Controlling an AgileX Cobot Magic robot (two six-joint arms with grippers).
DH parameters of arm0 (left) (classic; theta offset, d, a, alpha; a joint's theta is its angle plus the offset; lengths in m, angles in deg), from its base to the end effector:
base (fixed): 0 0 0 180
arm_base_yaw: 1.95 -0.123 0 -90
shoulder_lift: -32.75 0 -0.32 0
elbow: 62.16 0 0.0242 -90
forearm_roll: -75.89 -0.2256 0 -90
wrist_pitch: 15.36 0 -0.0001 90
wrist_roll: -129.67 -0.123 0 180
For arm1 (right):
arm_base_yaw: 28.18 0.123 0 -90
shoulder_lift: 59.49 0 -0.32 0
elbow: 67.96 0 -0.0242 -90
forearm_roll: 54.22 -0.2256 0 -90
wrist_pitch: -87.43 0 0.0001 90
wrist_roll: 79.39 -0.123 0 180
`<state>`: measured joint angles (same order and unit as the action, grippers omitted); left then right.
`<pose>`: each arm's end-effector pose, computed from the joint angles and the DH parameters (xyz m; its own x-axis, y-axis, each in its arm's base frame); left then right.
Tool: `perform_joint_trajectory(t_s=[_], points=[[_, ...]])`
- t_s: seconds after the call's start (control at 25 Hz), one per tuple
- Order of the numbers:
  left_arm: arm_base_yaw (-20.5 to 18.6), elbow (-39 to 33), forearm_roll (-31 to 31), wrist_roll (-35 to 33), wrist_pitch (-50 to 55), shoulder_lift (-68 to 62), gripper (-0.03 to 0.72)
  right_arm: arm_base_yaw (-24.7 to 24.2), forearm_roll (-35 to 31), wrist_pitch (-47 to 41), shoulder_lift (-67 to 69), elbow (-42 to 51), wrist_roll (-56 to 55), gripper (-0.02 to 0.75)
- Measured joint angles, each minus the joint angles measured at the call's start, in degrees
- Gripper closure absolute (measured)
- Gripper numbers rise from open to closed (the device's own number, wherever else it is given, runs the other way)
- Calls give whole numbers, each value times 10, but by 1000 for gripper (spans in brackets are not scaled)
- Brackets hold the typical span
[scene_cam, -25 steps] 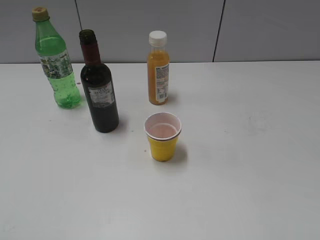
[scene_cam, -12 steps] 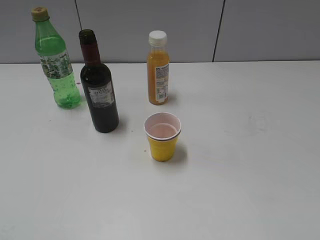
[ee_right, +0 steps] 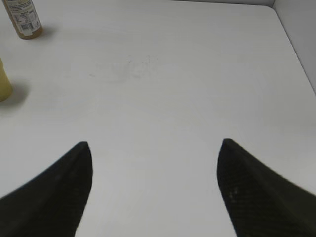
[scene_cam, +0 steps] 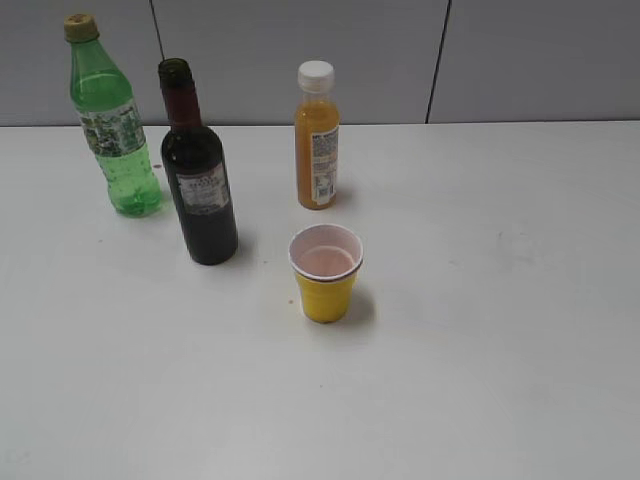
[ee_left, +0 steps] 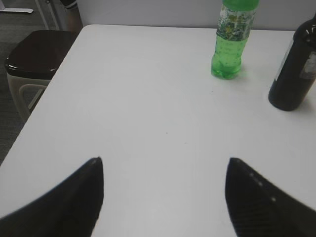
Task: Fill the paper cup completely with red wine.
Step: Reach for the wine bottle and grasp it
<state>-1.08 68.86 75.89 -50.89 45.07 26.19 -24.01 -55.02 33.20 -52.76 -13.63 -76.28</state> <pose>-0.0350 0.0005 0.2532 -0.4377 0.0164 -0.8990 0.0195 0.9998 0.0088 -0.0210 -0.0001 0.2382 -0.4218 -0.0770 -0.9034 -0.1025 0.9941 -0.0368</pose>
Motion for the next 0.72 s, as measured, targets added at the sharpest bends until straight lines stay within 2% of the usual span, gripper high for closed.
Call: perform_joint_trajectory(t_s=[0.72], points=[[0, 0, 0, 0, 0, 0, 106, 0, 0, 0, 0, 1, -1, 146]])
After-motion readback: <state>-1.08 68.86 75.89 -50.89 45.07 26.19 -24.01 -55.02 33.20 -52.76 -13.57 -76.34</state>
